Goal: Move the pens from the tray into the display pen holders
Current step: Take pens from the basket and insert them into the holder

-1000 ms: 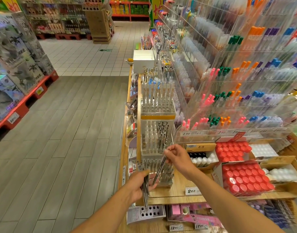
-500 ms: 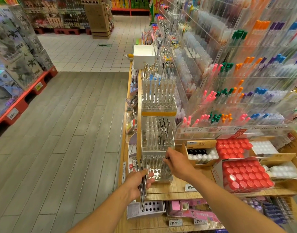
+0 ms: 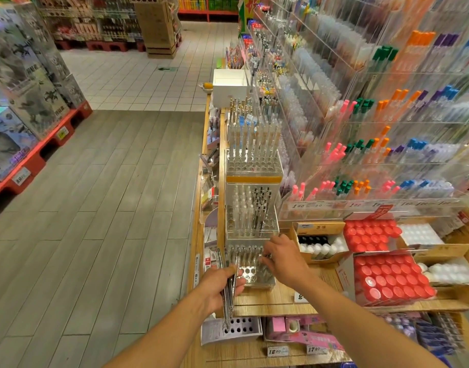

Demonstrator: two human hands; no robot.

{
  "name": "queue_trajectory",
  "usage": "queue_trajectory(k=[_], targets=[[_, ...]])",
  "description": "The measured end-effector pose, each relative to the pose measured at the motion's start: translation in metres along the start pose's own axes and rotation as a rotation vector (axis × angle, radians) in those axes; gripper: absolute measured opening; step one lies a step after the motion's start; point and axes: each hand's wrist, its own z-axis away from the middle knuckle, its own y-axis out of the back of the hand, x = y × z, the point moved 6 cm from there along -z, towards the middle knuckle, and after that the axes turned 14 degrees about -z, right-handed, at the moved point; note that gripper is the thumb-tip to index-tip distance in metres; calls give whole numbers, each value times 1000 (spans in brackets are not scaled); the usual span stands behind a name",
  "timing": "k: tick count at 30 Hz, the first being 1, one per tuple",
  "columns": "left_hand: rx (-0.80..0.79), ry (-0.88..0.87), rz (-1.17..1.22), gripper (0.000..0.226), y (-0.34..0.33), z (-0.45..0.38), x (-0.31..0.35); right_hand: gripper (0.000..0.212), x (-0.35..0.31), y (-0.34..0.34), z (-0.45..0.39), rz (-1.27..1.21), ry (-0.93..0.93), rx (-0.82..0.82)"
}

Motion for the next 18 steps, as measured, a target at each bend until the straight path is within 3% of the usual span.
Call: queue_trajectory(k=[6,14,16,18], targets=[[12,-12,16,15,-2,-3,-3,12,-14,-6,-2,88,44,-16],[-7,-17,9,17,-9,2,-1,16,-10,-10,-3,176,-98,-45],[-26,-34,-2,28,-13,5,1,15,-11,-9,-4,118,-125,-46],[-64,-57,10,35,-17,8,4,16,-12,-7,-3,-123,-179,-56]])
